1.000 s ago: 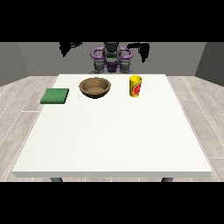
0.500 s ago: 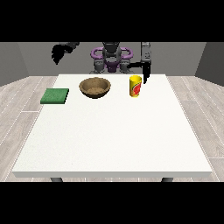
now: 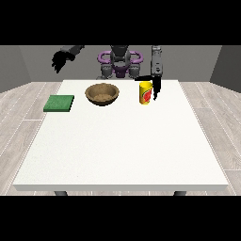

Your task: Pick the cup and pour the ball into the bowl, then pick the bowl and place it on the pad

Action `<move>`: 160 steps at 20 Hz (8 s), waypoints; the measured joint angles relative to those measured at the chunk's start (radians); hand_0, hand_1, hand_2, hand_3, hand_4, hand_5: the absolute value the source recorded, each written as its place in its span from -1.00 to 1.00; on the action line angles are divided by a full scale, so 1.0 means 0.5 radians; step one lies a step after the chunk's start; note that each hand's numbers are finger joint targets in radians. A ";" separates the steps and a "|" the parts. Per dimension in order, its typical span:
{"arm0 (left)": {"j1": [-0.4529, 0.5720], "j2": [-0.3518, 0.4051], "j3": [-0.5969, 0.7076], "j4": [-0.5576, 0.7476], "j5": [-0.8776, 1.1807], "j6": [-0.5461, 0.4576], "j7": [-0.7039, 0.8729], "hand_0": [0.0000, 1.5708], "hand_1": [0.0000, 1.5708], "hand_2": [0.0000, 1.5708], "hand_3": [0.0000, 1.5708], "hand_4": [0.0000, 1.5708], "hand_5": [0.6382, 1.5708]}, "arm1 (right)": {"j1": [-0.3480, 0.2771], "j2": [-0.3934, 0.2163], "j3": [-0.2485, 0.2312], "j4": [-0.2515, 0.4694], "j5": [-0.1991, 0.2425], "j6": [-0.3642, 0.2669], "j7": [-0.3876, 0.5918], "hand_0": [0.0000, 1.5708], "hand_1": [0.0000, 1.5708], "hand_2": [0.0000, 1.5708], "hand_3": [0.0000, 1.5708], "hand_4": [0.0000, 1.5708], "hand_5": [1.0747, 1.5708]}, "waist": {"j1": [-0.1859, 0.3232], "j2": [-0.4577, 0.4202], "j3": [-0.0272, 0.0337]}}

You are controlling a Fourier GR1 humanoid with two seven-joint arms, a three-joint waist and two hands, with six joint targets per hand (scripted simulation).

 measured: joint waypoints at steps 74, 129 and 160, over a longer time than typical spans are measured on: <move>-1.080 0.137 -0.861 0.271 -1.724 0.466 1.748 -1.00 -1.00 -1.00 -1.00 0.48 0.98 | -0.086 -0.216 -0.198 0.870 -0.130 0.206 0.084 -1.00 -1.00 -1.00 -1.00 0.00 0.94 | 0.127 -0.703 -0.019; -0.749 1.143 0.741 -0.356 0.624 -0.850 1.270 -1.00 -1.00 -1.00 -1.00 0.36 0.90 | -0.417 0.159 -0.109 1.826 0.171 -0.504 -1.063 1.00 1.00 1.00 0.99 0.15 0.69 | 0.483 -0.030 -0.081; -0.434 1.357 0.918 0.074 0.627 -0.983 0.931 -1.00 -1.00 -1.00 -1.00 0.54 0.96 | -0.719 -0.876 -0.112 1.540 0.285 -0.325 0.446 1.00 1.00 1.00 -0.32 0.40 0.97 | 0.230 -0.120 0.000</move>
